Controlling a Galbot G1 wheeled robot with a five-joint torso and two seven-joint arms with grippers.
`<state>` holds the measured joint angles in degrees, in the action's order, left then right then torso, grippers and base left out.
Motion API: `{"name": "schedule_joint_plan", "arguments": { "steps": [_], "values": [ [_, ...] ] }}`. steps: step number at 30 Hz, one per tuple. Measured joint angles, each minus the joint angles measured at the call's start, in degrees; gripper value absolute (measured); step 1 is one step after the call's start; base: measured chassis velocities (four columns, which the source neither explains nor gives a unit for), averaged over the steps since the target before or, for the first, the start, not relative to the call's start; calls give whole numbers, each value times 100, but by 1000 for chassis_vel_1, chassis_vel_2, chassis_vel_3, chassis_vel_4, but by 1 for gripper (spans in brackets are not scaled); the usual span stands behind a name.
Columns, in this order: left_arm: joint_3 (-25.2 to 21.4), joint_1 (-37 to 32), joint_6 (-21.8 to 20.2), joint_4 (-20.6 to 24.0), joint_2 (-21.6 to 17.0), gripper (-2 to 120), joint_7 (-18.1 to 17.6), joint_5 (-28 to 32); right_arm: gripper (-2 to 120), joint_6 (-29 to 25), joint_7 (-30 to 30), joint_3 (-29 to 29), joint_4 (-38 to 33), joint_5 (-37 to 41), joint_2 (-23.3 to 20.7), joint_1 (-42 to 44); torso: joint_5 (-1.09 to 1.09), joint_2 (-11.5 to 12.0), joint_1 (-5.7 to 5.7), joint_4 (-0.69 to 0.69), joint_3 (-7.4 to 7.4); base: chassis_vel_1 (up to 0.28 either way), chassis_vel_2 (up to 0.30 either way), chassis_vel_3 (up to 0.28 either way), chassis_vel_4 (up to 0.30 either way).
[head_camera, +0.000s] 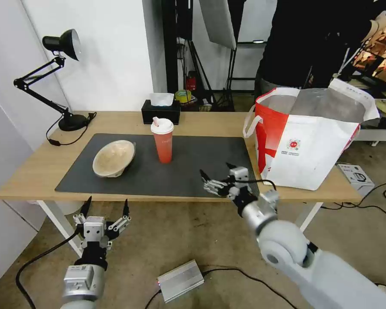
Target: Pick up the trash from the table and place it into the takeout bag.
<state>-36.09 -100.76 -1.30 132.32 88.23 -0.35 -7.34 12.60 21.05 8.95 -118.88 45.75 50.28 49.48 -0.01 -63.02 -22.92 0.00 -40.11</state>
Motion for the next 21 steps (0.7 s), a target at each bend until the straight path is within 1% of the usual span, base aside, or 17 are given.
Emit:
{"name": "schedule_joint_plan", "arguments": {
  "steps": [1, 7, 11, 12, 16, 21],
  "values": [
    [-2, 4, 0, 0, -5, 100, 0, 0, 100, 46, -5, 105, 66, 114, 23, -137, 0, 0, 0, -1, 0, 0, 0, 0, 0],
    [-17, 17, -1, -6, -16, 100, 0, 4, 100, 89, -161, 347, 333, 187, 151, -567, 1, 0, 0, -1, 0, 0, 0, 0, 0],
    [-31, 32, -2, -16, -16, 100, 1, 14, 100, 104, -236, 661, 704, 183, 286, -1177, 0, 0, 0, 0, 0, 0, 0, 0, 0],
    [-31, 32, -2, -16, -16, 100, 1, 14, 100, 104, -236, 661, 704, 183, 286, -1177, 0, 0, 0, 0, 0, 0, 0, 0, 0],
    [-37, 62, -2, -30, -27, 100, -1, 29, 100, 116, -270, 861, 1020, 214, 421, -1664, 0, 0, 0, 0, 0, 0, 0, 0, 0],
    [-57, 72, -2, -47, -41, 100, -5, 43, 100, 139, -282, 953, 1230, 241, 539, -1868, 0, 0, 0, 0, 1, 0, 0, 0, 0]
  ]
}}
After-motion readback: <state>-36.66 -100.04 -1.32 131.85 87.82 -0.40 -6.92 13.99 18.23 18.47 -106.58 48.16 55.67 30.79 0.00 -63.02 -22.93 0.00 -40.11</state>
